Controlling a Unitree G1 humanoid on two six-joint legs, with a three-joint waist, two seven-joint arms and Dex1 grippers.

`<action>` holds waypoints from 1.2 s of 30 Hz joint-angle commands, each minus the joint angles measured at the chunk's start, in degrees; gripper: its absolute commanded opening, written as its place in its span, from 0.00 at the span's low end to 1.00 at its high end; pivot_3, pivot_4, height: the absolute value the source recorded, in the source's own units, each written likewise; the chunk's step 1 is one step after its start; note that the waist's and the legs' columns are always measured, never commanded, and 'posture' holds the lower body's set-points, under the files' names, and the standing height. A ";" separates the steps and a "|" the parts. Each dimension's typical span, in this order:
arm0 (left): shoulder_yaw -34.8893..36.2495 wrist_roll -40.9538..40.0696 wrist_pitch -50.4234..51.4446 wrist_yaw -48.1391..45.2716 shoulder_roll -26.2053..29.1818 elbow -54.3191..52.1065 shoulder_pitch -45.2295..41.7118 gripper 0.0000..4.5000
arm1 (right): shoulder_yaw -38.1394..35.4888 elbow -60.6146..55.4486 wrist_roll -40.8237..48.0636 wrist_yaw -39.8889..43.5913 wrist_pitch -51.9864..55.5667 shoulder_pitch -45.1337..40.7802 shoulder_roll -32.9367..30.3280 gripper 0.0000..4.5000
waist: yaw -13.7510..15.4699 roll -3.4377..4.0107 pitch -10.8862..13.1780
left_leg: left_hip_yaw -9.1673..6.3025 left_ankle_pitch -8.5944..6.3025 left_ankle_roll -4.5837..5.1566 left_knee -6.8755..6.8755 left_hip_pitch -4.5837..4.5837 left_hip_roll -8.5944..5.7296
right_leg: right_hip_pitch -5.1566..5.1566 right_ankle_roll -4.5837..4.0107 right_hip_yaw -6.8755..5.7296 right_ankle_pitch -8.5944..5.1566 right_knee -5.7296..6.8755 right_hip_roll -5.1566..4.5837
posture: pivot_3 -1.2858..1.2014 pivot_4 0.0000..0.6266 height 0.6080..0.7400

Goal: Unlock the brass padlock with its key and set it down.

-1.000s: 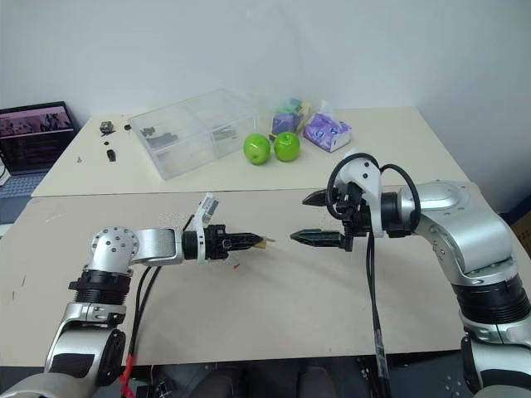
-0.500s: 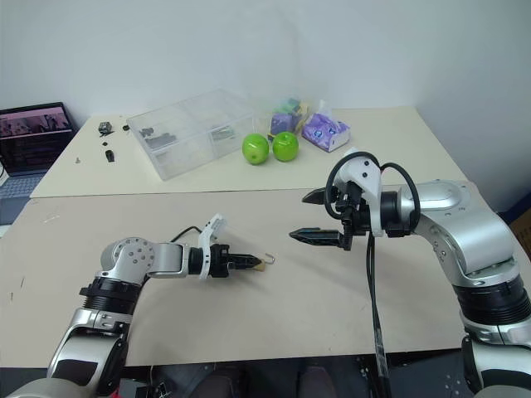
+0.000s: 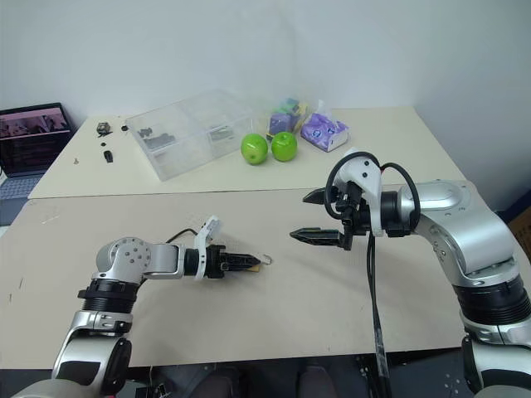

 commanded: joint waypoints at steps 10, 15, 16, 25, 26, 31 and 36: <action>4.43 1.51 3.59 -4.68 9.29 -4.43 1.46 0.98 | -0.93 -0.03 -1.35 0.68 -2.45 -1.01 -0.54 1.00 | -0.52 -0.01 0.01 | 0.26 -0.09 0.15 -0.06 0.32 0.12 | 0.02 0.03 0.29 -0.03 0.25 0.14 | 0.52 0.24 1.00; -0.83 6.86 -4.17 -11.80 19.19 -8.98 2.70 0.98 | -0.89 0.22 -1.38 0.91 -2.58 -1.05 -0.56 1.00 | -0.31 -0.08 0.05 | 0.24 -0.10 0.14 -0.09 0.32 0.11 | -0.02 0.04 0.39 -0.04 0.22 0.11 | 0.52 0.24 1.00; -1.36 7.31 -5.84 -13.60 20.17 -9.80 2.71 0.98 | -0.90 0.26 -1.38 0.97 -2.62 -1.02 -0.59 1.00 | -0.12 -0.08 0.05 | 0.23 -0.11 0.14 -0.09 0.34 0.11 | -0.02 0.04 0.42 -0.04 0.22 0.10 | 0.52 0.24 1.00; -5.73 19.89 -38.95 -30.59 26.44 -29.06 8.18 0.98 | -2.61 0.68 0.41 2.63 -1.00 -0.01 -2.19 1.00 | 0.64 -0.08 0.06 | 0.31 -0.31 -0.18 -0.10 0.18 0.17 | -0.08 0.01 0.77 -0.02 -0.22 -0.06 | 0.52 0.24 1.00; -6.68 22.28 -42.14 -31.20 26.94 -29.36 8.53 0.98 | -2.74 0.85 0.48 2.76 -1.07 0.11 -2.31 1.00 | 0.66 -0.07 0.06 | 0.37 -0.34 -0.16 -0.10 0.19 0.16 | -0.08 0.01 0.86 -0.03 -0.24 -0.07 | 0.52 0.24 1.00; -7.57 26.04 -47.38 -33.26 27.66 -28.61 6.86 0.98 | -2.92 1.16 0.84 2.18 -1.17 0.67 -1.81 1.00 | 0.63 -0.10 0.08 | 0.51 -0.45 0.02 -0.04 0.23 0.18 | -0.07 0.03 1.03 -0.02 -0.24 0.01 | 0.52 0.24 1.00; -5.90 27.43 -49.40 -32.10 26.43 -27.96 5.31 0.98 | -2.73 1.71 0.88 1.12 -1.33 0.84 -1.18 1.00 | 0.49 -0.11 0.08 | 0.56 -0.55 0.20 0.01 0.31 0.18 | -0.07 0.06 0.97 -0.03 -0.21 0.15 | 0.52 0.24 1.00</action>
